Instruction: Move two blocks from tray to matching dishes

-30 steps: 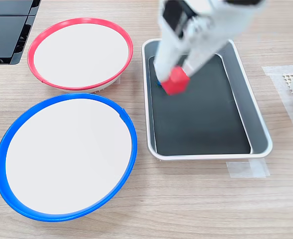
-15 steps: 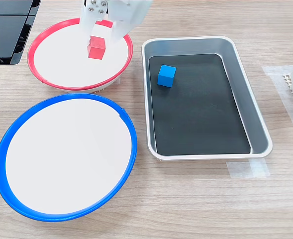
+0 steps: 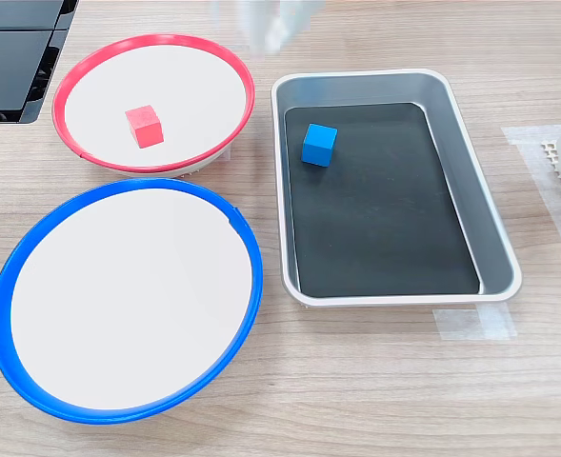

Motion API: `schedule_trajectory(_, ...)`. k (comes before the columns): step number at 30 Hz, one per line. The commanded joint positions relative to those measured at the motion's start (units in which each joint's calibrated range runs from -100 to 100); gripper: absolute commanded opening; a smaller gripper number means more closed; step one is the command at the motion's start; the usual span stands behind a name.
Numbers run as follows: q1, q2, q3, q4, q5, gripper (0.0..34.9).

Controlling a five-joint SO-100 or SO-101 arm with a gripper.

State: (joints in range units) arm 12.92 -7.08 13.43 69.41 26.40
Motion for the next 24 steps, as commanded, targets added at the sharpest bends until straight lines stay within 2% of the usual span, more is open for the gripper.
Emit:
schedule_trajectory(1, 2.8, -10.9, 13.4, 1.5, 9.5, 3.7)
schedule_trajectory(3, 3.8, -14.4, 23.1, -4.3, 13.7, 9.6)
schedule_trajectory(4, 3.5, -15.8, 30.1, -10.3, 16.2, 15.5)
schedule_trajectory(5, 3.0, -15.7, 31.3, -11.8, 16.3, 16.6)
schedule_trajectory(9, 0.7, -12.3, 34.0, -17.3, 16.3, 17.7)
schedule_trajectory(16, -0.1, -3.3, 33.6, -23.6, 16.9, 18.2)
schedule_trajectory(21, 0.6, 0.5, 31.6, -25.2, 18.8, 15.1)
schedule_trajectory(22, 0.8, 1.0, 31.2, -25.2, 19.4, 11.9)
schedule_trajectory(24, 0.7, 1.6, 29.9, -24.1, 20.2, 0.3)
